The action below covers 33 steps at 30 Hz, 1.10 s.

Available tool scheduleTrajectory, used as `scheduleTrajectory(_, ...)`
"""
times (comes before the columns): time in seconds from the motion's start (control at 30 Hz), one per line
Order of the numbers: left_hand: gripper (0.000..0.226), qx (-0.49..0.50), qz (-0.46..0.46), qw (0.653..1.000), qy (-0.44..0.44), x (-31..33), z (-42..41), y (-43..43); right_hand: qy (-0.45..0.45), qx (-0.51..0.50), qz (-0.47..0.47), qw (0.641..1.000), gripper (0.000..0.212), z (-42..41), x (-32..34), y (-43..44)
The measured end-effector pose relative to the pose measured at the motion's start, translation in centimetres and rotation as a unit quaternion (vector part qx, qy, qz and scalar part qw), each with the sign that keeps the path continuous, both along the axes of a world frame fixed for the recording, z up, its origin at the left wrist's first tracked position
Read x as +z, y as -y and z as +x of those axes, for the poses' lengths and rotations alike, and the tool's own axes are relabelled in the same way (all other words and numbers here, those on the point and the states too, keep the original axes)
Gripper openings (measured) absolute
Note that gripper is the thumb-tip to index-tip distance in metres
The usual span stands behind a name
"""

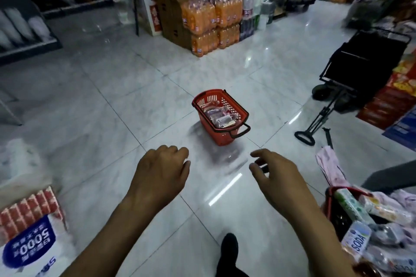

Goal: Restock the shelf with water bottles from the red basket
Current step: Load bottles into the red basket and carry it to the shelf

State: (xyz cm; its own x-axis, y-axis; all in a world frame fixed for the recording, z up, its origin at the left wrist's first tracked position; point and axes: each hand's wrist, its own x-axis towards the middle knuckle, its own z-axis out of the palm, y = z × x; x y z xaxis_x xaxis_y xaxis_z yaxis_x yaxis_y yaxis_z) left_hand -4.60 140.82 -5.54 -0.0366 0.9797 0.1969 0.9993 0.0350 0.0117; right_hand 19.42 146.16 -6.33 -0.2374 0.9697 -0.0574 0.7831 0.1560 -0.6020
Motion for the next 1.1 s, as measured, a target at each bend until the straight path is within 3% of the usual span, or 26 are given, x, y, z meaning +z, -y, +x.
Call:
scheduleTrajectory(0.03,0.021,0.002,-0.001,1.0,-0.007,0.2,-0.3,-2.2,0.0,-0.005,-0.003,1.0,0.012,-0.4,0.0,-2.5)
scheduleTrajectory(0.13,0.033,0.014,0.009,1.0,-0.018,1.5,-1.7,-8.6,0.014,-0.006,-0.003,1.0,0.028,-2.1,0.2,-9.2)
scheduleTrajectory(0.33,0.031,0.056,0.011,0.998,-0.019,2.6,-6.3,-18.8,0.013,0.055,0.004,0.998,0.028,-8.2,0.4,-21.1)
scheduleTrajectory(0.53,0.019,0.094,-0.001,0.995,0.025,0.1,-13.1,-28.5,0.016,0.11,-0.014,0.994,0.014,-15.6,-1.4,-32.0)
scheduleTrajectory(0.6,0.016,0.076,0.011,0.996,0.034,-1.0,-15.9,-32.4,0.02,0.124,-0.013,0.992,0.028,-18.5,-2.4,-35.7)
scheduleTrajectory(0.67,0.034,0.057,0.005,0.998,0.039,-1.9,-18.8,-36.4,0.045,0.133,-0.019,0.99,0.037,-21.4,-3.1,-39.3)
scheduleTrajectory(0.77,0.043,0.035,-0.023,0.998,0.047,-2.7,-22.8,-42.4,0.073,0.137,-0.04,0.987,0.041,-25.3,-3.2,-44.4)
scheduleTrajectory(0.97,0.03,-0.065,-0.089,0.993,0.03,-3.2,-27.2,-55.4,0.071,0.059,-0.082,0.992,0.038,-28.4,-4.1,-53.1)
scheduleTrajectory(1.1,0.02,-0.125,-0.121,0.985,0.015,-5.2,-27.5,-63.8,0.064,-0.018,-0.135,0.989,0.017,-28.3,-6.3,-58.0)
